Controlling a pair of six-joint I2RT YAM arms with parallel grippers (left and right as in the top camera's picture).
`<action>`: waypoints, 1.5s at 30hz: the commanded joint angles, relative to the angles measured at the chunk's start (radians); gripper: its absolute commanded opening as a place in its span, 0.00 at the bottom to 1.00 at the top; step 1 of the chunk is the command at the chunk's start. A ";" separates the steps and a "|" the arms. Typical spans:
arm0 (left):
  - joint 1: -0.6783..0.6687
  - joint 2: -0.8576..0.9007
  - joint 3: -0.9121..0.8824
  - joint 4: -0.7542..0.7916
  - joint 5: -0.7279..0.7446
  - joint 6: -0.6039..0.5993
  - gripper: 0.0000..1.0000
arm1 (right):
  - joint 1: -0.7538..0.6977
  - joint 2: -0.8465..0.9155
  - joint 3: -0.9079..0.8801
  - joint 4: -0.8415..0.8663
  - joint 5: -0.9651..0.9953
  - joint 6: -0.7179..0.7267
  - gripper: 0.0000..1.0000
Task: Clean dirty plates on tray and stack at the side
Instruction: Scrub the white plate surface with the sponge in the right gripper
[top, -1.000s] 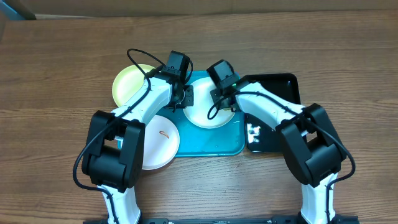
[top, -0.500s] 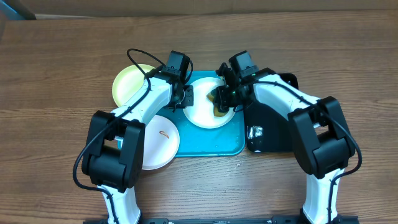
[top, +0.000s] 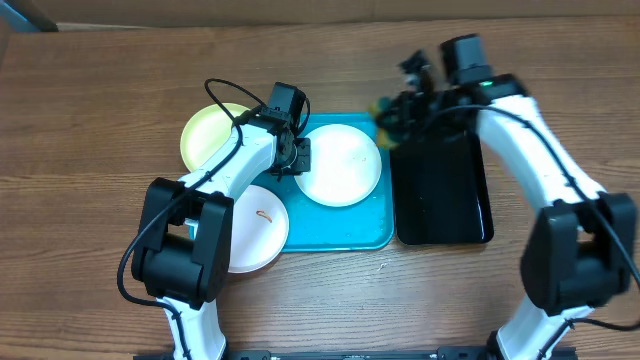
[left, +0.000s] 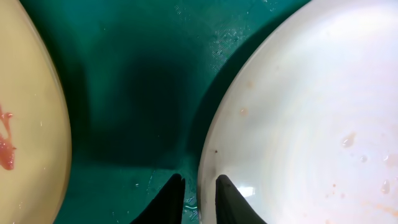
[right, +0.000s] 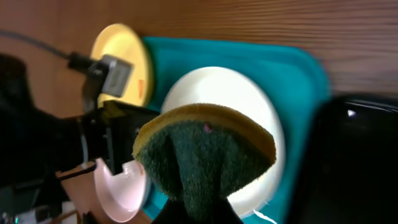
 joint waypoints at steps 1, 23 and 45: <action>0.000 0.009 -0.006 0.000 0.001 0.015 0.21 | -0.022 -0.006 0.005 -0.037 0.050 -0.004 0.04; 0.000 0.009 -0.006 -0.004 0.002 0.015 0.04 | 0.358 0.099 -0.126 0.245 0.626 0.012 0.31; 0.000 0.009 -0.006 -0.014 0.001 0.014 0.04 | 0.353 0.117 -0.177 0.245 0.550 0.058 0.45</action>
